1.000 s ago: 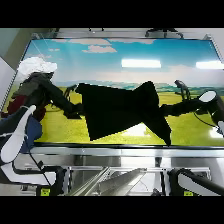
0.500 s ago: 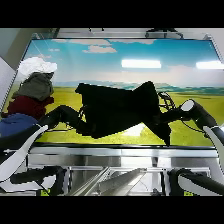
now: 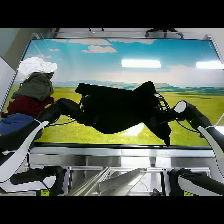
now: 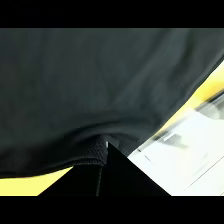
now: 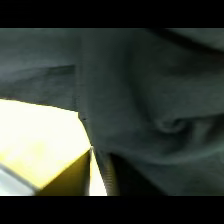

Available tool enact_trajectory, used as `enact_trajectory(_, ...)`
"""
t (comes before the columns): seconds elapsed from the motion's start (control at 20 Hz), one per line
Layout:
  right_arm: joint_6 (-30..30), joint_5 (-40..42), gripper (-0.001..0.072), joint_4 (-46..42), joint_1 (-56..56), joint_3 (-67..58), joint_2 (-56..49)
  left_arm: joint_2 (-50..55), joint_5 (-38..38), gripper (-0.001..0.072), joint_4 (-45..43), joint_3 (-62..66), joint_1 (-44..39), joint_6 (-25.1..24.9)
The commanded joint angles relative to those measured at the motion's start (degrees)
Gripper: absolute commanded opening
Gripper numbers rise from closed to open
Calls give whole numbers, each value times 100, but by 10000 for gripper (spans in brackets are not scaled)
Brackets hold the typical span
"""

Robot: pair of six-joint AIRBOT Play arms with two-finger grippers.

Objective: Fold the shirts.

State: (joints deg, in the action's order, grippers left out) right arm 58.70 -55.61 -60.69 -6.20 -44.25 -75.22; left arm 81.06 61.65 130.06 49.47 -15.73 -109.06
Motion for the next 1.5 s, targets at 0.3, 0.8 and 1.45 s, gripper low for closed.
enact_trajectory(0.3,155,236,22,-133,17,-299,415,-46,354,11,0,197,1128,-162)
enact_trajectory(0.8,564,76,22,-129,1845,-271,907,-44,581,11,-55,197,2041,-605)
enact_trajectory(1.45,387,-136,497,328,1434,-184,249,-39,592,11,-153,190,2041,-664)
